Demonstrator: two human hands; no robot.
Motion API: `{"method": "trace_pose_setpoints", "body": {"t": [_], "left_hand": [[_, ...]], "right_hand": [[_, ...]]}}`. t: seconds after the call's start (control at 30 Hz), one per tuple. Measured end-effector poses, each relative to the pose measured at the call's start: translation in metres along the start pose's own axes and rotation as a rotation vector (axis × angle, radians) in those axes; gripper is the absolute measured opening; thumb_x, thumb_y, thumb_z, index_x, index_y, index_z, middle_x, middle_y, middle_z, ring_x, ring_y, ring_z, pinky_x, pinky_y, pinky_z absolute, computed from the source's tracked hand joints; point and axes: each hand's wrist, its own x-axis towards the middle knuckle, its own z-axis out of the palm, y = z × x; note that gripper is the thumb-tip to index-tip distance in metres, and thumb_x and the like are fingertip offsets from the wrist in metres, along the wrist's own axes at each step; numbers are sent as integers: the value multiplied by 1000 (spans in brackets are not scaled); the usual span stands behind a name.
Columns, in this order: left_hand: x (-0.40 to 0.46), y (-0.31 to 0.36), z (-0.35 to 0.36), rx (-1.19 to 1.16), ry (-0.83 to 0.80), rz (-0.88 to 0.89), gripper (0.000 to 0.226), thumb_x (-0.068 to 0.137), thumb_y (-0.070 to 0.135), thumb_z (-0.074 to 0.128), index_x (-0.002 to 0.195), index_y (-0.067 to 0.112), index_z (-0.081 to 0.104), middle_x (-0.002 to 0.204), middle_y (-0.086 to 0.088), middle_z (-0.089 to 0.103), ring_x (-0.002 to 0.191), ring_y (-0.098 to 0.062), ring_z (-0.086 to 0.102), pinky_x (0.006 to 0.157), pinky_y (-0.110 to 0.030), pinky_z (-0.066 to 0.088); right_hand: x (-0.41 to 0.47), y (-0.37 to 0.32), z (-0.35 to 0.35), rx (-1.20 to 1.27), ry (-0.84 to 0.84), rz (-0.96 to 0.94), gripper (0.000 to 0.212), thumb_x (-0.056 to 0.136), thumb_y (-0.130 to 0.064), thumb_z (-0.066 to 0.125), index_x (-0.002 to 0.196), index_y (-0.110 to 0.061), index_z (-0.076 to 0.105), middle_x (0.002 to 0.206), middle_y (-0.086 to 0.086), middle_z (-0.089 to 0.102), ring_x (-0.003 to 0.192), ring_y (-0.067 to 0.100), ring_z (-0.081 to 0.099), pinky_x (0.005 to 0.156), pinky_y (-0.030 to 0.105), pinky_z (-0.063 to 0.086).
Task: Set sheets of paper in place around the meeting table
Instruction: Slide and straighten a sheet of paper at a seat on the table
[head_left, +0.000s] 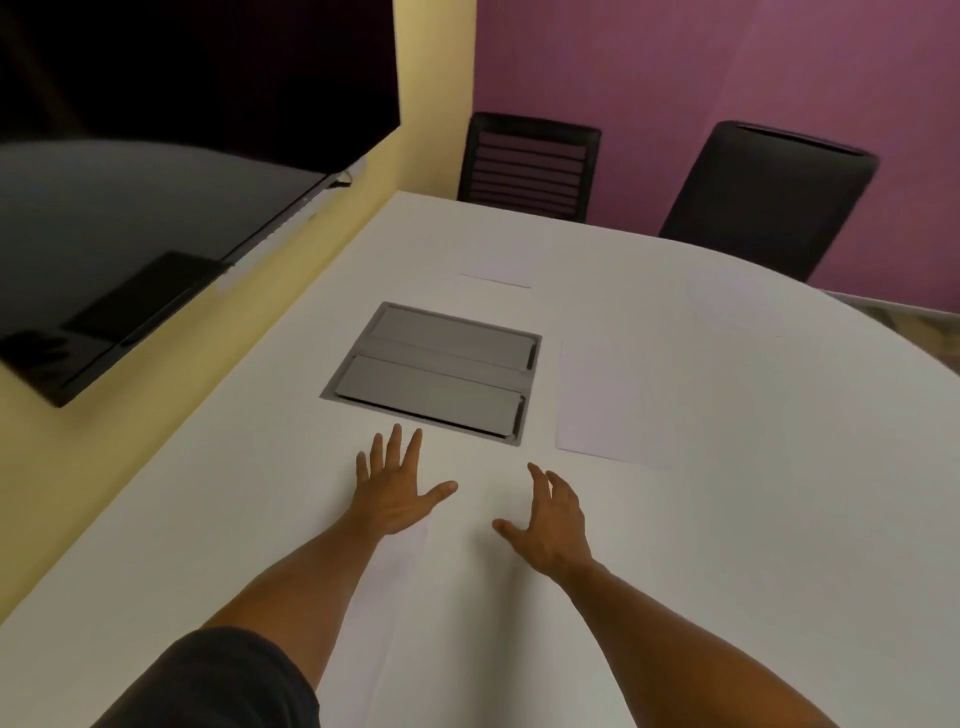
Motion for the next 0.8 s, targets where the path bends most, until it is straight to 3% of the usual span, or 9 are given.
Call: {"method": "trace_pose_setpoints", "body": {"t": [0.13,0.27,0.4,0.5,0.7,0.8], "left_hand": [[37,49,-5,-2,-5,114,112,72,91,17,147,24,-33,162,-10,-28,150,-34,-22,121,-58,-8],[82,98,2,-21,-10,206,109,79,89,23,138,23,-41,158,-7,-35,149,-32,-26,120,-57,-11],[109,134,24,-94,-49,234,111,81,86,26,148,19,-32,160,-8,-32,149,-31,-26,121,-51,-12],[134,163,33,-158,-115,259,114,83,83,32,143,13,-35,161,-7,-32,150,-30,-24,123,-46,-7],[183,216,59,-214,-268,242,101,85,81,36,151,35,-25,162,-5,-30,153,-31,-12,123,-50,10],[200,234,71,-161,-295,229,95,87,80,31,152,37,-24,163,-7,-26,152,-32,-15,123,-50,7]], "right_hand": [[31,29,-29,-65,57,51,106,85,-66,64,161,-20,5,168,13,6,155,35,6,123,46,12],[67,67,-52,-89,84,99,107,86,-68,60,161,-23,-1,169,12,0,155,35,4,123,45,11],[89,106,-63,-88,67,152,104,87,-70,54,161,-25,-4,169,10,-2,155,33,4,123,44,11],[112,133,-75,-84,65,208,104,88,-70,52,160,-24,-6,169,10,-2,154,33,8,122,44,17],[168,166,-79,-1,106,413,101,90,-72,46,160,-19,-3,166,13,10,150,33,21,118,44,30],[194,170,-79,19,111,568,107,87,-75,49,159,-15,-3,161,14,17,143,36,31,110,45,40]]}}
